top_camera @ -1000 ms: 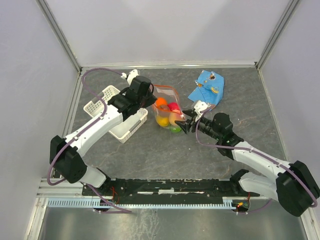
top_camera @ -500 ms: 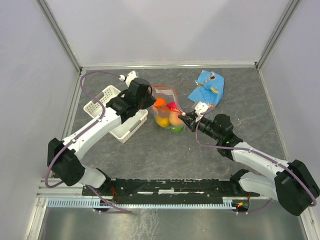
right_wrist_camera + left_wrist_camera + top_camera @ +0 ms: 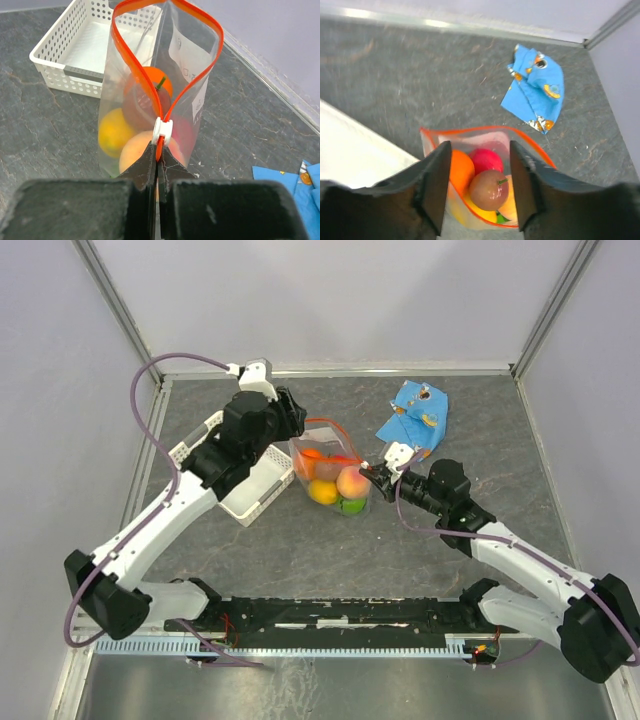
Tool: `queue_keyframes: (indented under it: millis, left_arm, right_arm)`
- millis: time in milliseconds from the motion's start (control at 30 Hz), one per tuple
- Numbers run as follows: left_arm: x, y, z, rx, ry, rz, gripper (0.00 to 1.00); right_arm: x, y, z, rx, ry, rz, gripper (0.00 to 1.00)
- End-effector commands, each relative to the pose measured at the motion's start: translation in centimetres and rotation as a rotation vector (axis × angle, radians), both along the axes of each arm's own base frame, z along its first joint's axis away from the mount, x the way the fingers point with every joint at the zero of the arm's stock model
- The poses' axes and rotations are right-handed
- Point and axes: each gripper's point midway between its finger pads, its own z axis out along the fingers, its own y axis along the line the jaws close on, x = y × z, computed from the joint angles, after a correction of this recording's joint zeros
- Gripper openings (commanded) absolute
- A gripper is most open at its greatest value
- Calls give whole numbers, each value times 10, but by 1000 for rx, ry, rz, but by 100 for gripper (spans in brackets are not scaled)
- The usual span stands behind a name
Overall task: Place the food in the zip-top bag and seal the zipper
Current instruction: Zip the zipper food storage bag at the center of the board.
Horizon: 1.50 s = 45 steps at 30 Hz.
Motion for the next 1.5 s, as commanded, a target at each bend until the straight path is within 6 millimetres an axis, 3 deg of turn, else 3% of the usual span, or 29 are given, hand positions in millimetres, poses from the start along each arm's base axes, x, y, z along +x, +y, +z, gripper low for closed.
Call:
queue_keyframes:
  millis: [0, 167, 367, 500, 667, 833, 1000, 1300, 1467]
  left_arm:
    - [-8, -14, 65, 184, -341, -260, 63]
    - [-33, -50, 67, 302, -456, -596, 71]
    - [-63, -86, 43, 390, -536, -965, 81]
    - [-81, -99, 30, 434, -639, -1157, 82]
    - [-90, -110, 16, 492, -745, -1299, 83]
    - [-105, -122, -5, 450, -707, -1502, 77]
    - [-108, -131, -19, 446, -689, -1562, 68]
    - [-113, -146, -21, 426, -698, -1607, 52]
    - [-115, -145, -23, 424, -683, -1611, 38]
  right_arm:
    - [-1, 1, 40, -14, -109, 36, 2]
    - [-2, 1, 47, -26, -125, 46, 2]
    - [-4, 0, 49, -65, -127, 64, 2]
    - [-6, 1, 48, -78, -121, 83, 2]
    - [-9, 3, 44, -98, -108, 107, 2]
    - [-9, 6, 43, -104, -100, 126, 2]
    - [-9, 7, 43, -114, -101, 132, 2]
    - [-11, 10, 42, -120, -93, 155, 2]
    - [-9, 9, 41, -123, -94, 148, 2]
